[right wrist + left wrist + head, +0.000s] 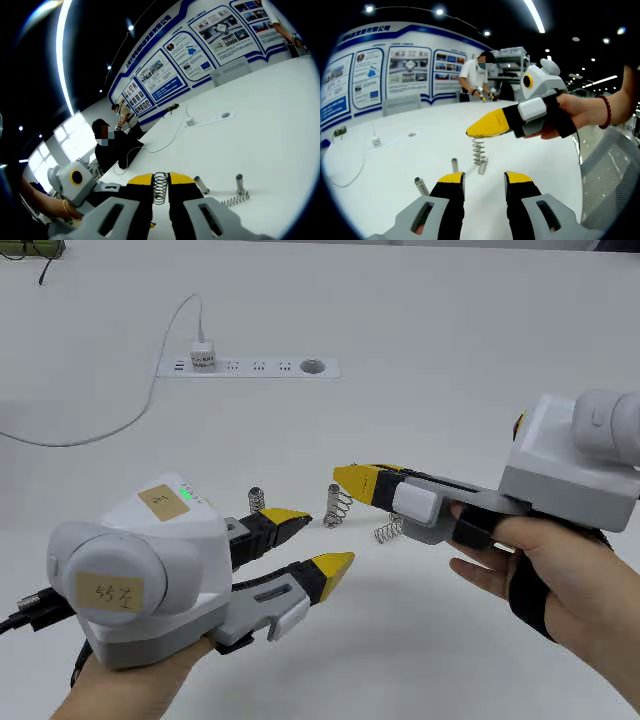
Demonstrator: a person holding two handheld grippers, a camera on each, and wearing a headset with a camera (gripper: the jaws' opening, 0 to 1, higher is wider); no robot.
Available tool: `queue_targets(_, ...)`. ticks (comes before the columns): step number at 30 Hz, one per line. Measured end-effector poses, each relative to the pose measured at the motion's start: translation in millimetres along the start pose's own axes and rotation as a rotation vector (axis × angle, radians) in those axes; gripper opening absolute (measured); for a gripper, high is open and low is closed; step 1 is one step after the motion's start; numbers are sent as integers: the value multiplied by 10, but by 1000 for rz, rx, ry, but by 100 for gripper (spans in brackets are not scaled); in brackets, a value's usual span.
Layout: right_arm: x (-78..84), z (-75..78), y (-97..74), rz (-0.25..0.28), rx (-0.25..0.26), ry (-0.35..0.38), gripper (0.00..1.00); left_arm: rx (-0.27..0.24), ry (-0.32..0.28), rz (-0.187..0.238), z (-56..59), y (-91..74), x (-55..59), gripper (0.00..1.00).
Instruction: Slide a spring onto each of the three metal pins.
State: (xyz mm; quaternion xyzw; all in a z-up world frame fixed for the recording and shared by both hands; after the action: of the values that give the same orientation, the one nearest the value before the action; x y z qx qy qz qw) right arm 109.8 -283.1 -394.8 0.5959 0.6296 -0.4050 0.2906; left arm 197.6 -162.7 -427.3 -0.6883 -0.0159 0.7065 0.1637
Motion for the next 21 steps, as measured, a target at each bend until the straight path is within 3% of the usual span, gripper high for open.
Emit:
queue_targets(5, -67, 12, 61, 0, 6, -101, 11, 4, 14, -20, 22, -10, 40, 38)
queue_targets(21, -124, 173, 271, -26, 63, -263, 12, -8, -29, -47, 19, -59, 121, 52)
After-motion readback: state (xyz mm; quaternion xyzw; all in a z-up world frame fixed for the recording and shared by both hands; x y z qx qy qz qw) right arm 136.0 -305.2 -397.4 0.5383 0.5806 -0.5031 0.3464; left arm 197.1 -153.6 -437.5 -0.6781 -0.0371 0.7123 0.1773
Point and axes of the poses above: the centre of the closed fingertips' face, and the gripper's own axes: y roughly forward along the fingers, z roughly to its right, x roughly out of its underside, the point moved 9 cm from there along -y, roughly backward along the fingers, and after that the axes turned 4 degrees about z, right-handed, at the moved point
